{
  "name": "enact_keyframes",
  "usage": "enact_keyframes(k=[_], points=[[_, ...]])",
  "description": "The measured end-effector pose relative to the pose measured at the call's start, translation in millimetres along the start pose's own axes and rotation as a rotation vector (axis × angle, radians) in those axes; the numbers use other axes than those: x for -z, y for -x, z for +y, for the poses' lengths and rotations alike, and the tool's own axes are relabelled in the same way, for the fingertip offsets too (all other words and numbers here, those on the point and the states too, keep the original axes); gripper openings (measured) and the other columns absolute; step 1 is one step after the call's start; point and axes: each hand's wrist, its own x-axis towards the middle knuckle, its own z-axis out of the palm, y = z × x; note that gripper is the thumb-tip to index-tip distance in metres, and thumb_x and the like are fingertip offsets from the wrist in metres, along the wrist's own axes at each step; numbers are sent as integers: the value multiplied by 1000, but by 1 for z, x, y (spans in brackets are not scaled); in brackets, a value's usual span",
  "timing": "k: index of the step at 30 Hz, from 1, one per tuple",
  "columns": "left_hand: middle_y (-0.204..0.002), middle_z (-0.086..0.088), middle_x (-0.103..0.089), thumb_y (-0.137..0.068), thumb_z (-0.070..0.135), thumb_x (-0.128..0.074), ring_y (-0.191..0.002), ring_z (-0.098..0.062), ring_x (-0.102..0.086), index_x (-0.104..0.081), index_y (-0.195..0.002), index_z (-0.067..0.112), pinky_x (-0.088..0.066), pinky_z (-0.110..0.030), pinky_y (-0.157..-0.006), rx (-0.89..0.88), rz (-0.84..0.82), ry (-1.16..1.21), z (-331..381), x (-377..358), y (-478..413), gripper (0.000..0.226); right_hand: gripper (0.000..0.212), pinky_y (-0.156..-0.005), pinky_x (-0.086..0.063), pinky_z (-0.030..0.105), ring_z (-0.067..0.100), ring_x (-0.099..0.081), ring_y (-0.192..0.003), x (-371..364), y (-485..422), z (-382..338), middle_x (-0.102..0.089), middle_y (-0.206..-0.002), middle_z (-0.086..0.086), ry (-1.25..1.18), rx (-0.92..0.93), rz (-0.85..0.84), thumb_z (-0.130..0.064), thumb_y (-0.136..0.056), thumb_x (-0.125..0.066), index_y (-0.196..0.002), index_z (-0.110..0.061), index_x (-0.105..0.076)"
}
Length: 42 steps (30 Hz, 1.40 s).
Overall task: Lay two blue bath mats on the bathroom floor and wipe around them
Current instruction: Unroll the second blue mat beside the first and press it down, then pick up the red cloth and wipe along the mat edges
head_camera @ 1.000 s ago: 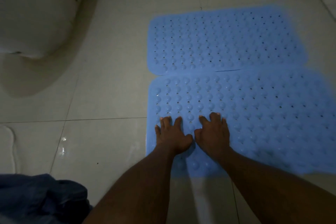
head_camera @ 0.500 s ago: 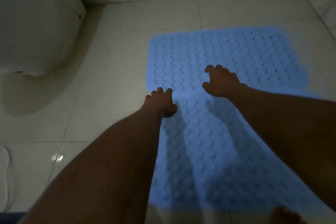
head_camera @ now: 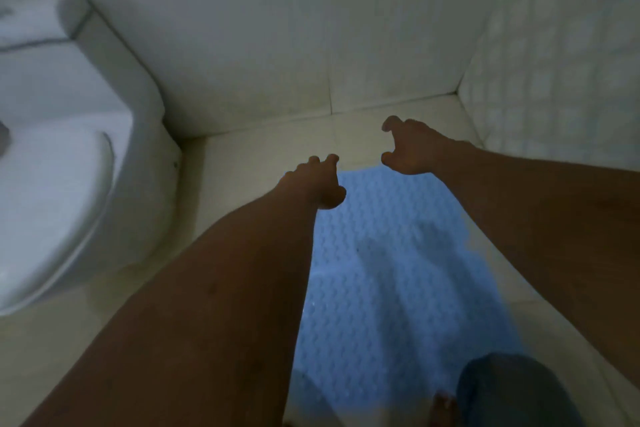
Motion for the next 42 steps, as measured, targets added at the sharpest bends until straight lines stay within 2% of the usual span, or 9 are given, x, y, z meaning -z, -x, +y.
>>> enact_keyframes(k=[6,10,17,22,27,31,36,40,42], points=[[-155,-16,-35,-94,38,-57,-138,-38,-45,-17,-160,26,-40,-55,-110,-49,30,10,96,193,79,78,67,-94,-43,36,35,-52,-122,219,73,-23,-52,-135,23,-36,-17,-1,-36,-92,-61,-148,-14,-32],[-154,-15,-41,-94,40,-55,-138,-36,-45,-17,-160,27,-40,-54,-111,-87,43,-21,165,298,118,78,65,-81,-39,29,33,-55,-117,341,122,-19,-53,-135,20,-27,-34,-4,-35,-96,-59,-150,-13,-30],[-153,-10,-45,-97,39,-53,-136,-32,-48,-20,-159,27,-41,-47,-109,-244,160,-99,277,414,146,71,60,-90,-41,31,29,-51,-125,482,185,15,-47,-145,12,11,-151,111,-37,-98,-53,-151,-19,-31],[-154,-8,-42,-99,36,-50,-138,-30,-46,-22,-158,25,-39,-46,-104,-411,184,-226,351,446,143,67,59,-94,-45,35,28,-53,-122,521,230,54,-51,-141,11,-8,-335,214,-39,-96,-55,-148,-22,-34],[-149,-6,-47,-97,32,-51,-134,-28,-50,-30,-154,23,-39,-41,-94,-690,188,-337,434,451,153,61,59,-104,-44,40,30,-50,-128,538,305,92,-48,-145,10,-37,-636,288,-42,-95,-56,-148,-25,-34],[-147,-8,-49,-94,35,-53,-132,-29,-50,-40,-148,21,-42,-43,-103,-953,173,-383,507,444,188,57,58,-105,-44,42,30,-51,-126,545,384,102,-48,-145,10,-84,-857,395,-43,-95,-55,-146,-27,-35],[-148,-8,-48,-94,39,-56,-133,-30,-50,-41,-148,22,-44,-46,-107,-1317,145,-367,582,412,289,58,55,-98,-47,38,27,-55,-117,536,512,91,-52,-139,11,-87,-1123,548,-41,-94,-59,-143,-26,-40],[-140,-7,-53,-95,35,-56,-125,-28,-55,-46,-145,22,-45,-40,-97,-1609,111,-361,607,371,399,52,52,-87,-41,31,25,-54,-115,511,637,55,-54,-136,9,-95,-1342,654,-38,-94,-60,-142,-24,-43],[-134,-5,-57,-95,34,-57,-122,-27,-57,-49,-142,23,-47,-39,-96,-1747,85,-353,610,352,458,49,49,-84,-39,30,22,-52,-106,496,698,25,-56,-133,7,-82,-1455,702,-39,-94,-60,-139,-26,-45]])
